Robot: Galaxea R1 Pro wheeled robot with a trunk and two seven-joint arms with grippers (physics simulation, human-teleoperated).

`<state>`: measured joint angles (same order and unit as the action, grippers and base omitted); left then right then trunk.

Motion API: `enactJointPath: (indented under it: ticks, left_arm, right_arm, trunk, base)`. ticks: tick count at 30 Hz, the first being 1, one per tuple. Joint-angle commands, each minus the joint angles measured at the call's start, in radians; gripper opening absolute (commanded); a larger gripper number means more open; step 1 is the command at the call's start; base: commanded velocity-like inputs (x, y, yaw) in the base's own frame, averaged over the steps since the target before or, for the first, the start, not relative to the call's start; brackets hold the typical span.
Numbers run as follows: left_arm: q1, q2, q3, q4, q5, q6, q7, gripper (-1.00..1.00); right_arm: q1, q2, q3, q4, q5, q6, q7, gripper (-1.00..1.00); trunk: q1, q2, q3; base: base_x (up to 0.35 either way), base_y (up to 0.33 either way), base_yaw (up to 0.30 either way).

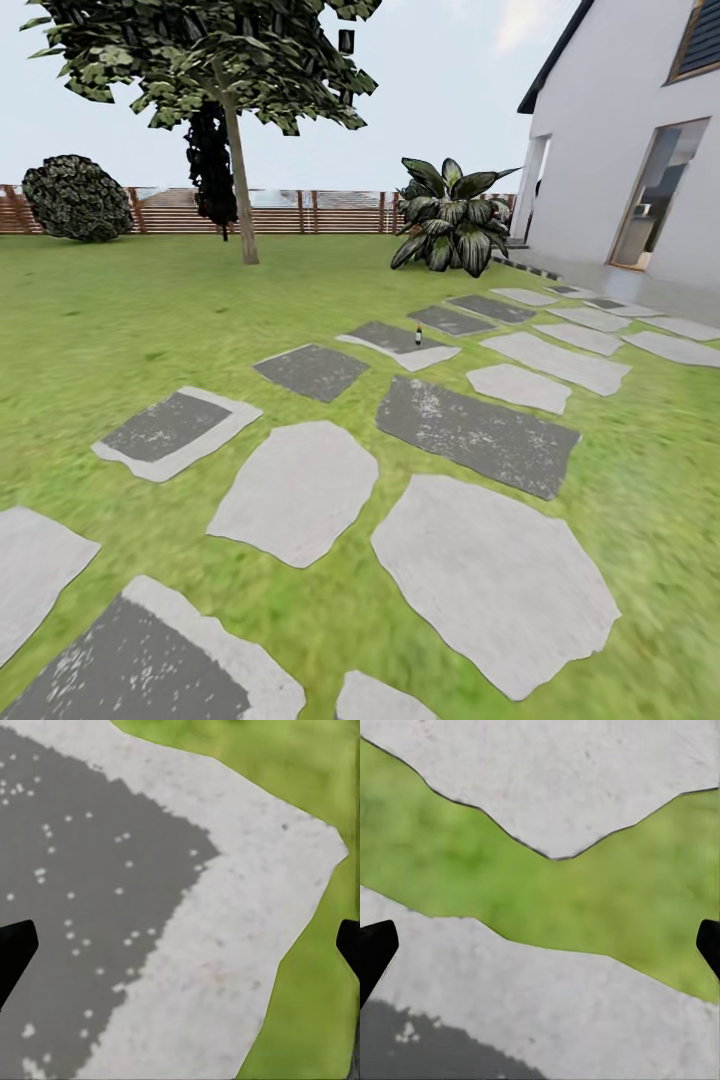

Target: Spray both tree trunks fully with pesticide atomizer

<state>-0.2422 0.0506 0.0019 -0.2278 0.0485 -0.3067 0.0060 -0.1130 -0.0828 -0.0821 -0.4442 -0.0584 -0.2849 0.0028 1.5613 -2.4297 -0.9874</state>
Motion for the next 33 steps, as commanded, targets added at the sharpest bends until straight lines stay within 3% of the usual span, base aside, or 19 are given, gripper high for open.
enactJointPath:
  ticks: [1,33]
  left_arm:
    - [0.0,0.0,0.0,0.001,0.005,-0.003,0.0,1.0]
    - [0.0,0.0,0.0,0.001,0.005,-0.003,0.0,1.0]
  right_arm:
    - [-0.001,0.0,0.001,0.001,-0.006,-0.003,0.0,1.0]
    - [-0.001,0.0,0.001,0.001,-0.006,-0.003,-0.001,1.0]
  trunk:
    - [0.0,0.0,-0.001]
    - [0.0,0.0,-0.001]
  base:
    - [0.334,-0.082,0.0]
    - [0.336,-0.052,0.0]
